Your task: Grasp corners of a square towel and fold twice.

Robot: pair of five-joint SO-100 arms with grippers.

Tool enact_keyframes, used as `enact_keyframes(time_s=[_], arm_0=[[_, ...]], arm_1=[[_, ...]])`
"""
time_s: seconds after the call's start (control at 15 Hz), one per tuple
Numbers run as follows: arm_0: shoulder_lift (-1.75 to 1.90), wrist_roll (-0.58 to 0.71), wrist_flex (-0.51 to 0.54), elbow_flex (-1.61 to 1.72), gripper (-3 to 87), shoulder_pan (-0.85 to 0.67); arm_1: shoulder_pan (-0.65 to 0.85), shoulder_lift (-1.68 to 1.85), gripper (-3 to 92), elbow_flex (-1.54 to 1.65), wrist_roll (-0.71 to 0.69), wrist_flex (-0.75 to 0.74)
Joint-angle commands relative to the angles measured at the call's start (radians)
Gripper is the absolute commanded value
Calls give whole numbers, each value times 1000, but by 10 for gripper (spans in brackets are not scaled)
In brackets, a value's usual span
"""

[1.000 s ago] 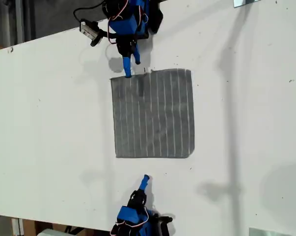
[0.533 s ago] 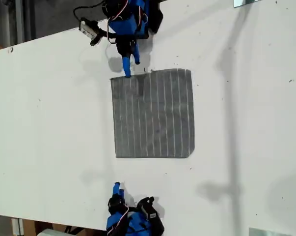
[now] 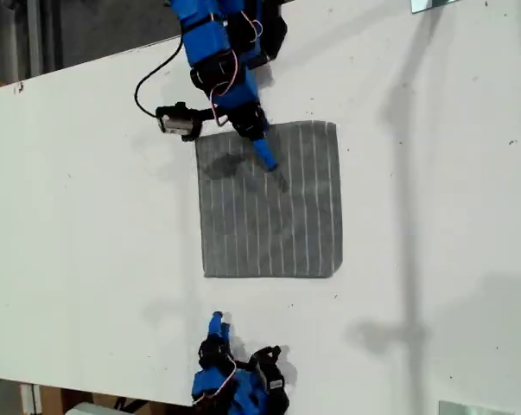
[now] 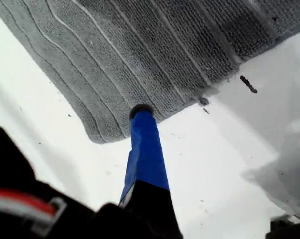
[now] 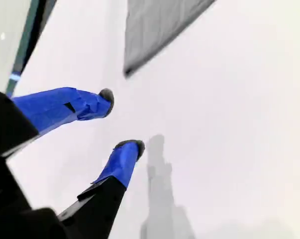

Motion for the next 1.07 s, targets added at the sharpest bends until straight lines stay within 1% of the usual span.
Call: enact_keyframes(time_s=[0.0,0.07,0.13,0.2,0.27,0.33,0.4,0.47,0.53,0.6,0.67,0.73,0.8,0.87,0.93,1.0], arm_0=[[6,-287,-137,2,172,314],[6,-413,-110,-18,156,396],[8,-293,-124,-26,-1,374],[8,-296,-63,-5,-1,342],[8,-336,-21,-5,-1,322],[8,-307,-14,-28,-1,347],[8,-241,-5,-54,-1,365],[8,-164,-11,-74,-1,387],[8,-173,-3,-69,0,388],[8,-152,-29,-55,0,397],[8,-144,-63,-37,-1,416],[8,-149,-89,-26,-1,437],[8,-161,-94,-17,-1,449],[8,-181,-81,-9,0,456],[8,-222,-44,-9,0,453],[8,-279,-6,-15,0,462]], arm_1=[[52,-276,549,-423,-115,229],[54,-443,549,-617,-155,334],[34,-621,549,-776,-169,388],[12,-756,549,-877,-170,402],[6,-805,549,-907,-156,399],[8,-790,549,-902,-146,394],[12,-746,549,-897,-158,400],[14,-692,549,-874,-153,420],[21,-594,549,-770,-106,403],[11,-499,537,-666,-77,383],[-26,-430,395,-583,-17,382],[-83,-360,365,-492,55,357],[-141,-310,363,-423,120,342],[-199,-285,358,-379,184,318],[-250,-261,352,-330,222,232],[-308,-222,346,-256,291,164]])
